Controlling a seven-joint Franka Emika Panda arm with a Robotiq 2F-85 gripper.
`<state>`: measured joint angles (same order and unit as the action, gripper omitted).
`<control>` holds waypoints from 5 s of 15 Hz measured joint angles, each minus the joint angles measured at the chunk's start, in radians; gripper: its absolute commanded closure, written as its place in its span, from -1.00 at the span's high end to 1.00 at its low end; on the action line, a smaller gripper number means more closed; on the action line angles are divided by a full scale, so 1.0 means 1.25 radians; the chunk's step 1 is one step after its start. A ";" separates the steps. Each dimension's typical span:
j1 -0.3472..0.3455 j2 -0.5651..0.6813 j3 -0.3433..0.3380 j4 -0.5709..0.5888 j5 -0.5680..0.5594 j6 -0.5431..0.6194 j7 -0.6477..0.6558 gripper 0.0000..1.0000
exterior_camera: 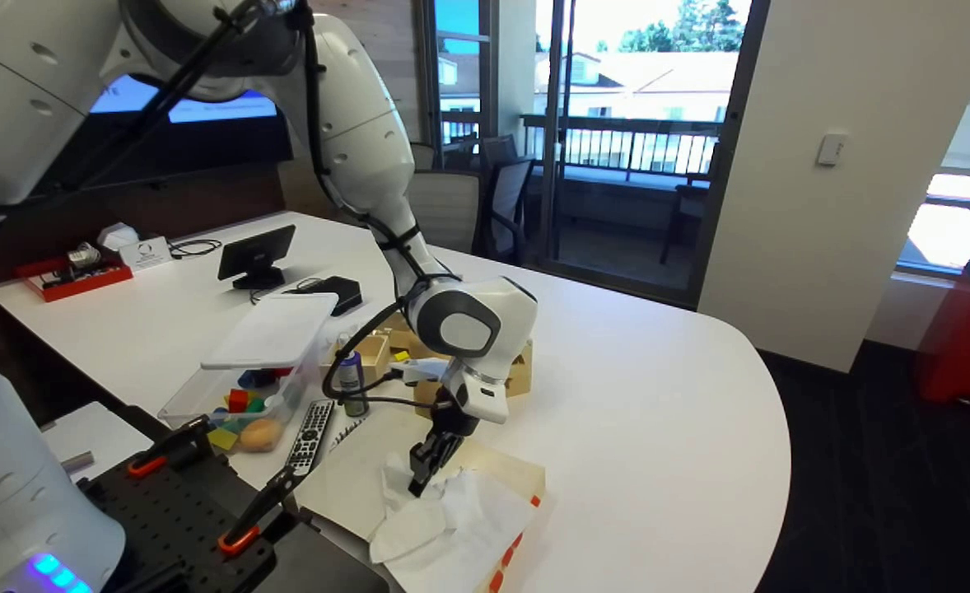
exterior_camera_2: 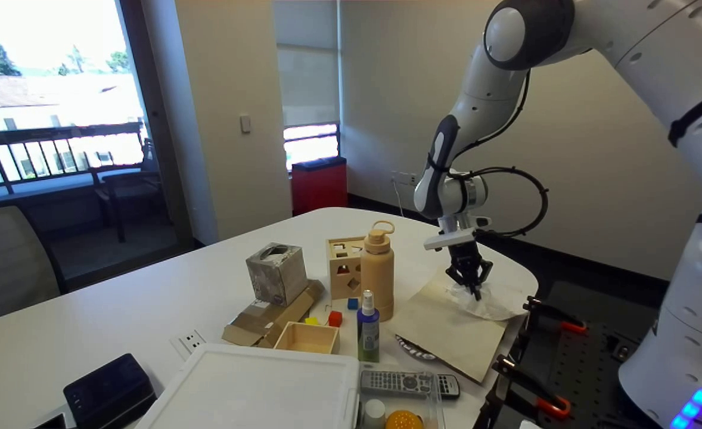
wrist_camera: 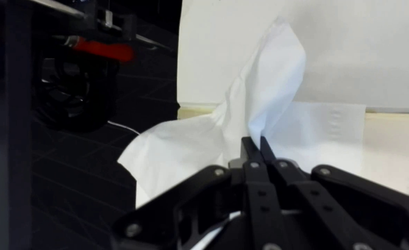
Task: Pick the paper towel and wipe the surface of the paper then place it back down
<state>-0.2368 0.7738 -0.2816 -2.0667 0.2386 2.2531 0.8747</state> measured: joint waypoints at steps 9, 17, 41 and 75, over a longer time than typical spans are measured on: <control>0.095 0.010 -0.108 0.000 -0.112 0.017 0.161 -0.99; 0.096 0.039 -0.071 -0.004 -0.105 0.246 0.169 -0.99; 0.085 -0.328 -0.044 -0.238 0.036 0.410 -0.101 -0.99; 0.319 0.126 0.304 0.502 -0.046 0.191 -0.386 -0.99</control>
<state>0.1622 0.9308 0.0988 -1.4386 0.1814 2.4922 0.3922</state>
